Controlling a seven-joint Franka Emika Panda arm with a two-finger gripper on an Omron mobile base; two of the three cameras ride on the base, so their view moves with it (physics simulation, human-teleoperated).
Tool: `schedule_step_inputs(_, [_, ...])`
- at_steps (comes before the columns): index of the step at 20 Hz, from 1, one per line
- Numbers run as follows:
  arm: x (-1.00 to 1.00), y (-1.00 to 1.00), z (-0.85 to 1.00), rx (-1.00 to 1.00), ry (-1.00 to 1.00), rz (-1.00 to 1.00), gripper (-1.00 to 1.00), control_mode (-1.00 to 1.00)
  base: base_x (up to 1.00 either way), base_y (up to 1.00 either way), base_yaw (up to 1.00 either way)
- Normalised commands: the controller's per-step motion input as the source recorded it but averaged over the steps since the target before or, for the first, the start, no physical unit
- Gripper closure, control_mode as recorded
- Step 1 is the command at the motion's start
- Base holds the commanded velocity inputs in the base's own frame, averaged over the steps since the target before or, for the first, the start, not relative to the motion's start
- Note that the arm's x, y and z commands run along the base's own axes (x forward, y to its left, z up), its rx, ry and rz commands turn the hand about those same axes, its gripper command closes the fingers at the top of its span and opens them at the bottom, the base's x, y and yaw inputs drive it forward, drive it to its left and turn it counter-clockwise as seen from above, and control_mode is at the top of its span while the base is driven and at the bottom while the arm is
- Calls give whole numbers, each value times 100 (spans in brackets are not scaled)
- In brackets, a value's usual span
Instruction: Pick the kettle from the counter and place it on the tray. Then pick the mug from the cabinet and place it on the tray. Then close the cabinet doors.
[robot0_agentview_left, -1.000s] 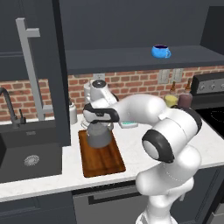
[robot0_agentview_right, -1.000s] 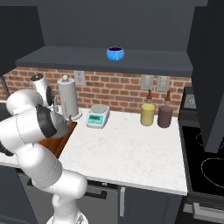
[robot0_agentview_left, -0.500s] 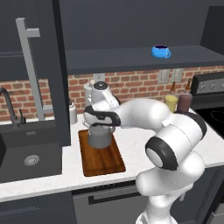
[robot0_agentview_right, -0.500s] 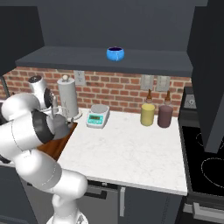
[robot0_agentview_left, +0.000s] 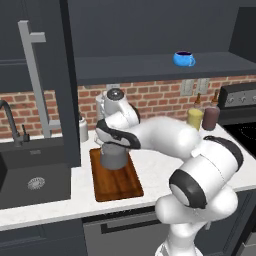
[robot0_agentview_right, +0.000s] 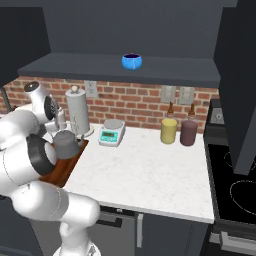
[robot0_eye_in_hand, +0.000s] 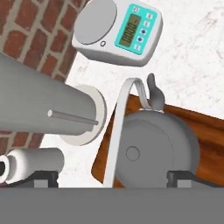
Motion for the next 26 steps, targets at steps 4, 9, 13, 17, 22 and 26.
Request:
schedule_step_inputs(4, [-24,-4,52,0,-20,-2,-100,-100,0,0,0])
schedule_step_inputs(9, [-43,-14,36,0,-5,0,-100,-100,0,0,0])
schedule_step_inputs(13, [-42,-45,31,0,0,0,-100,-100,0,0,0])
schedule_step_inputs(17, [-40,-64,25,0,1,0,-100,-100,0,0,0])
schedule_step_inputs(22, [-38,-76,8,0,9,0,-100,-100,0,0,0])
schedule_step_inputs(26, [-28,-81,6,-6,7,0,-100,-100,0,0,0])
